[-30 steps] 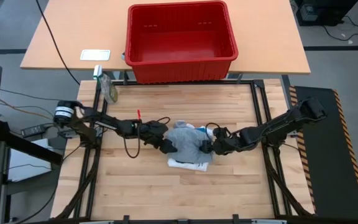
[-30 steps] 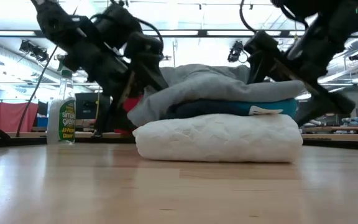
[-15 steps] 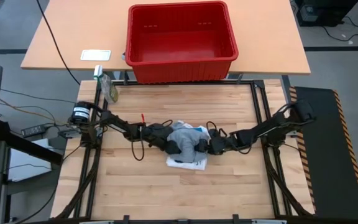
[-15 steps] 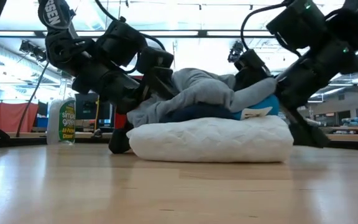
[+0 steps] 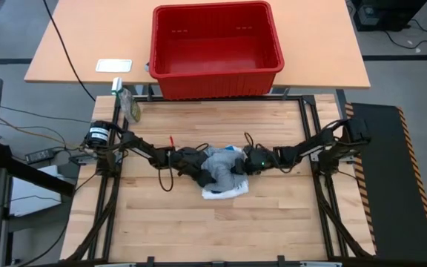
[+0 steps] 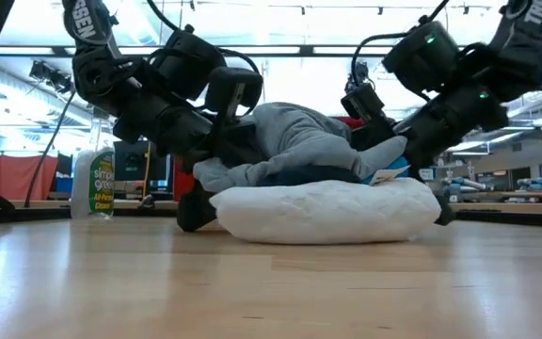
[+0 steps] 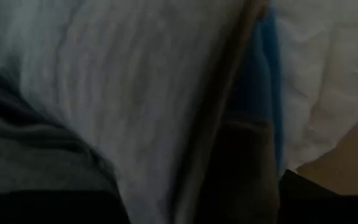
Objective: Fold laundry
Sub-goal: Put the stacked laundry into the red laundry bin
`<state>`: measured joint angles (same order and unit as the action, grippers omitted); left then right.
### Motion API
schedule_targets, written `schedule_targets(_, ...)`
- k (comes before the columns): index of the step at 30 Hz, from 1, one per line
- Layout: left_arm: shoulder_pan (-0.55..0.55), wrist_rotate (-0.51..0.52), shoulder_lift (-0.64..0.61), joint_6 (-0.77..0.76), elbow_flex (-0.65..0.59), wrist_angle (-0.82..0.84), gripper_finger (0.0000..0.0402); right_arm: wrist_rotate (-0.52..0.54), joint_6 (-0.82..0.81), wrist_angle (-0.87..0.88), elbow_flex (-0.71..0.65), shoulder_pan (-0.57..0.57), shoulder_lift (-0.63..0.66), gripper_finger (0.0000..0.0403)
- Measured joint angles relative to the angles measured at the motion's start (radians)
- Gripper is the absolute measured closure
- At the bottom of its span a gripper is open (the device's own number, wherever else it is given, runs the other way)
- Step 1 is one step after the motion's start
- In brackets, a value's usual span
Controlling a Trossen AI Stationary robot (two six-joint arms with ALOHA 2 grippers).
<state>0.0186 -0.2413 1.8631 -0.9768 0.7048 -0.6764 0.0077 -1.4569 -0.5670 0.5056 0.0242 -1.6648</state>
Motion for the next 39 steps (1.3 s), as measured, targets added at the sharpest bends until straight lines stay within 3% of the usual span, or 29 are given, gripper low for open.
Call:
schedule_targets(8,0.103,0.05,-0.07,0.024,0.0,0.002,0.03,-0.083,0.129,-0.009,0.0,-0.165,0.064,0.0233)
schedule_targets(14,0.17,0.08,-0.21,0.008,0.004,0.014,0.0301,-0.17,0.179,-0.052,0.003,-0.288,0.197,0.0233)
schedule_targets(20,0.223,0.127,-0.317,0.128,0.217,0.304,0.0302,-0.26,0.256,-0.021,0.067,-0.403,0.342,0.0235)
schedule_targets(25,0.284,0.149,-0.309,0.263,0.468,0.639,0.0302,-0.32,0.417,0.184,0.233,-0.5,0.384,0.0236)
schedule_targets(28,0.343,0.152,-0.305,0.335,0.577,0.745,0.0303,-0.361,0.529,0.297,0.361,-0.577,0.366,0.0237)
schedule_targets(33,0.476,0.136,-0.303,0.392,0.687,0.789,0.0305,-0.446,0.664,0.358,0.573,-0.706,0.274,0.024)
schedule_targets(39,0.629,0.053,-0.241,0.466,0.802,0.816,0.0306,-0.528,0.742,0.419,0.85,-0.802,0.06,0.0243)
